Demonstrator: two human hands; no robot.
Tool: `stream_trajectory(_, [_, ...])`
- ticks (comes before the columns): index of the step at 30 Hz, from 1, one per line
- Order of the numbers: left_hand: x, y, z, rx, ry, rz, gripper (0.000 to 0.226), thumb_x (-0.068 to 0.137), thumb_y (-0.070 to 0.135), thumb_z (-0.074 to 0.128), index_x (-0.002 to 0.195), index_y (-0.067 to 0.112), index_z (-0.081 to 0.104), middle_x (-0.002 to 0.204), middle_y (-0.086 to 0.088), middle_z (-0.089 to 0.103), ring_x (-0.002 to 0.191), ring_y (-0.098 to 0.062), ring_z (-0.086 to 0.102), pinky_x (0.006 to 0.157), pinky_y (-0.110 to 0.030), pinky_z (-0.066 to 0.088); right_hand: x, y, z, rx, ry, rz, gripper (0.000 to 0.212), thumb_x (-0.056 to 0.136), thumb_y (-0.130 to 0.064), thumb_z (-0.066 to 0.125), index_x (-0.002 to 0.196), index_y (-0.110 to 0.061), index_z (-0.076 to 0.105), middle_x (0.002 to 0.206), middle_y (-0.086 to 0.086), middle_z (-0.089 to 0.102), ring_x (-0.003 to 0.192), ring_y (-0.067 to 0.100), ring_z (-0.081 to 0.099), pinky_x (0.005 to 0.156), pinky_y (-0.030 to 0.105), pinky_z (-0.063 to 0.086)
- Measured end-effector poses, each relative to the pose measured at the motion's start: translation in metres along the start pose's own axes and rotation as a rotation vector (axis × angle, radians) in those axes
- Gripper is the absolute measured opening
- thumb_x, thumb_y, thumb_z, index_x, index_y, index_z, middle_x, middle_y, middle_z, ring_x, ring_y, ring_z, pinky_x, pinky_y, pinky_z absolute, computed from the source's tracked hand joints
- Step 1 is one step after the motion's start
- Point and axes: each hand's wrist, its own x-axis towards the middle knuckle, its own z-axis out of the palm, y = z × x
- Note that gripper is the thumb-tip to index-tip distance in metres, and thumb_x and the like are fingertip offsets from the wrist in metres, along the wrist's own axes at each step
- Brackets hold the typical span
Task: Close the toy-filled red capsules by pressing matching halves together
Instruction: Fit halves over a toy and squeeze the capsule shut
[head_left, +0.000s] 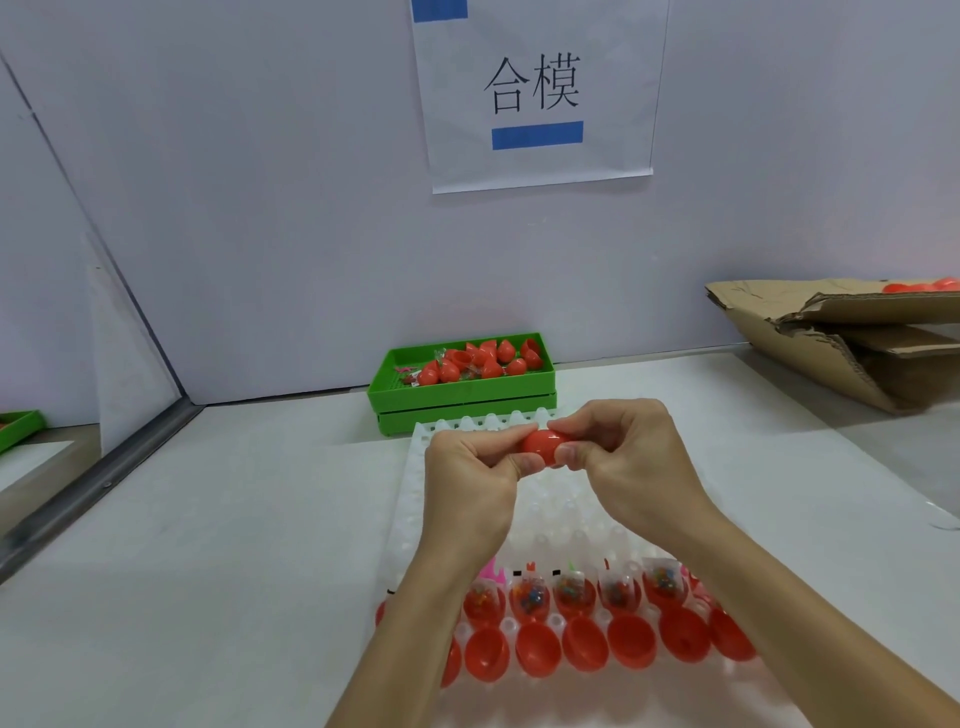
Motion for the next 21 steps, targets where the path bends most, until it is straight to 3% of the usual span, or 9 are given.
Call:
stream_trajectory(4, [0.002,0.001,-0.002,-0.045,-0.011,-0.005,0.026,0.08,-0.004,0.075,0.103,0.008,0.077,0.084,0.012,0.075,0.081,0.002,0.071,0.07,-0.008,0.052,0.006,-0.001,-0.002,-0.028,-0.022,-0.007,0.024,0.083,0.009,0.072,0.095,-0.01,0.078,0.081,-0.002,0.075,0.071,0.003,0.071,0.068,0.012,0.054])
stream_trajectory(9, [0.004,0.002,-0.01,-0.16,-0.058,-0.03,0.025,0.08,0.003,0.078,0.103,0.014,0.076,0.09,0.006,0.078,0.088,-0.005,0.074,0.075,-0.014,0.055,0.01,0.001,-0.003,-0.047,-0.04,-0.035,0.026,0.088,0.003,0.07,0.108,-0.013,0.076,0.085,-0.006,0.077,0.078,0.008,0.073,0.074,0.017,0.057])
stream_trajectory(14, [0.003,0.0,-0.007,-0.042,-0.093,0.022,0.033,0.079,0.008,0.081,0.111,0.015,0.074,0.096,0.004,0.077,0.091,-0.006,0.071,0.078,-0.016,0.055,0.008,0.003,0.0,-0.03,-0.095,0.002,0.041,0.094,0.007,0.06,0.129,-0.014,0.066,0.106,-0.006,0.075,0.096,0.009,0.072,0.085,0.022,0.058])
stream_trajectory(17, [0.001,0.0,-0.003,-0.044,-0.035,0.069,0.029,0.078,0.006,0.081,0.104,0.017,0.074,0.094,0.004,0.075,0.091,-0.007,0.069,0.075,-0.016,0.054,0.007,0.002,-0.001,0.034,-0.092,0.03,0.046,0.095,0.0,0.063,0.137,-0.017,0.059,0.117,0.0,0.073,0.1,0.011,0.072,0.093,0.029,0.058])
stream_trajectory(21, [0.0,0.0,0.0,0.076,0.073,0.205,0.033,0.076,0.014,0.084,0.104,0.024,0.071,0.103,0.011,0.067,0.097,-0.001,0.064,0.077,-0.014,0.054,0.006,0.001,-0.004,0.117,-0.121,0.07,0.038,0.097,-0.009,0.062,0.135,-0.011,0.061,0.107,0.003,0.077,0.094,0.013,0.074,0.088,0.033,0.06])
